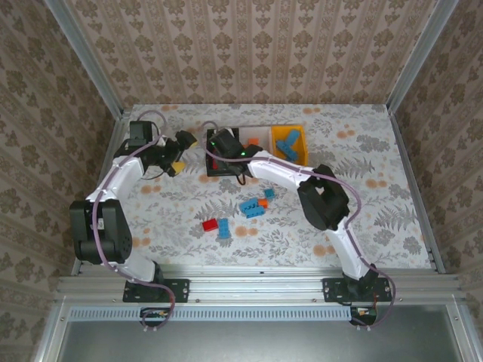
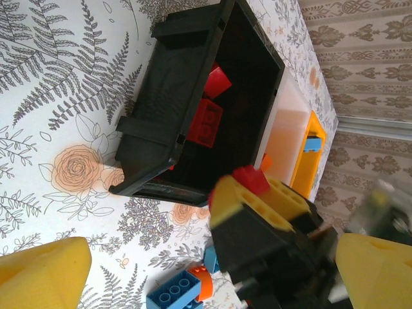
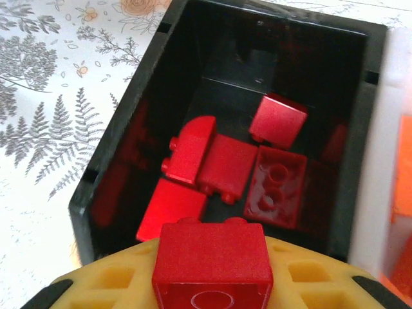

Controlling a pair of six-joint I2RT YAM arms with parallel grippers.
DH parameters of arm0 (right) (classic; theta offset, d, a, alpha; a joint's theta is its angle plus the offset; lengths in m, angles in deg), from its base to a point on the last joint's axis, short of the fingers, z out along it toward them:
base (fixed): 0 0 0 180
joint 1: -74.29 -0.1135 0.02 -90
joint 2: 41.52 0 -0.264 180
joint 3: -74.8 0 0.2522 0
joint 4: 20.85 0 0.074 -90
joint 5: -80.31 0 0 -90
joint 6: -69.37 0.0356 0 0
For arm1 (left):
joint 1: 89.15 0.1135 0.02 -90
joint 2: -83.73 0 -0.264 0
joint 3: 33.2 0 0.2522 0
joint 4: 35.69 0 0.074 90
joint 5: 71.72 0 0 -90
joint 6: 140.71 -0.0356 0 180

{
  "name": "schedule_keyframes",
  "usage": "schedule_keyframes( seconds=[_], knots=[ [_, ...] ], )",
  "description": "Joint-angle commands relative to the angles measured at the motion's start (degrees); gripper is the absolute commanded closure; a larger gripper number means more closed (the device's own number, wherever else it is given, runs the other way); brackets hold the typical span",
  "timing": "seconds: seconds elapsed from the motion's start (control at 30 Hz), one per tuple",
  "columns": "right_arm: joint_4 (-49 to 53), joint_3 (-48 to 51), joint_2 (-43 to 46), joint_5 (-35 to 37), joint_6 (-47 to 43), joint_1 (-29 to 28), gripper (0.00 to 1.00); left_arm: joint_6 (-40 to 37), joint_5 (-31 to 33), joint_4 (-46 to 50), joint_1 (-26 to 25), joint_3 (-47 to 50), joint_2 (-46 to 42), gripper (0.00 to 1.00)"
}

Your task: Sort the legos into containers by color

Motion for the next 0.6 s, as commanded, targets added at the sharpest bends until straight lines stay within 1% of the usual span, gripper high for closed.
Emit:
schedule_keyframes(
  seconds=[0.0,0.1,0.2,0.23,0.33,0.4,0.5,0.57],
  knots=[
    [5.65,-7.45,-4.03,2.05,-3.61,-0.05,0.64,0.11,-0.87,-0.39,-0.03,-0.27,0.02,0.01],
    [7.03,-11.18,-6.86,2.87,-4.33,0.18,0.63,0.35,-1.20,-0.56,0.00,-0.25,-0.18,0.00],
    [8.28,-14.09,-8.48,3.43,-4.47,0.29,0.58,0.52,-1.48,-0.74,0.00,-0.20,-0.29,0.01],
    [8.61,-14.85,-8.70,3.40,-4.59,0.30,0.57,0.52,-1.44,-0.76,-0.03,-0.16,-0.27,0.01],
    [9.56,-15.99,-8.52,3.33,-4.70,0.19,0.49,0.61,-1.59,-0.98,-0.04,-0.08,-0.24,0.01],
    [9.35,-15.53,-7.29,3.85,-5.09,-0.03,0.49,0.69,-1.78,-0.91,0.00,-0.16,-0.37,0.01],
    [7.83,-10.88,-2.18,5.76,-5.62,-1.27,0.49,0.74,-1.69,-0.82,0.22,-0.16,-0.99,0.01],
    [5.35,-2.91,3.94,5.81,-4.70,-2.97,0.48,0.68,-1.02,-0.39,0.88,-0.29,-1.54,0.01]
  ],
)
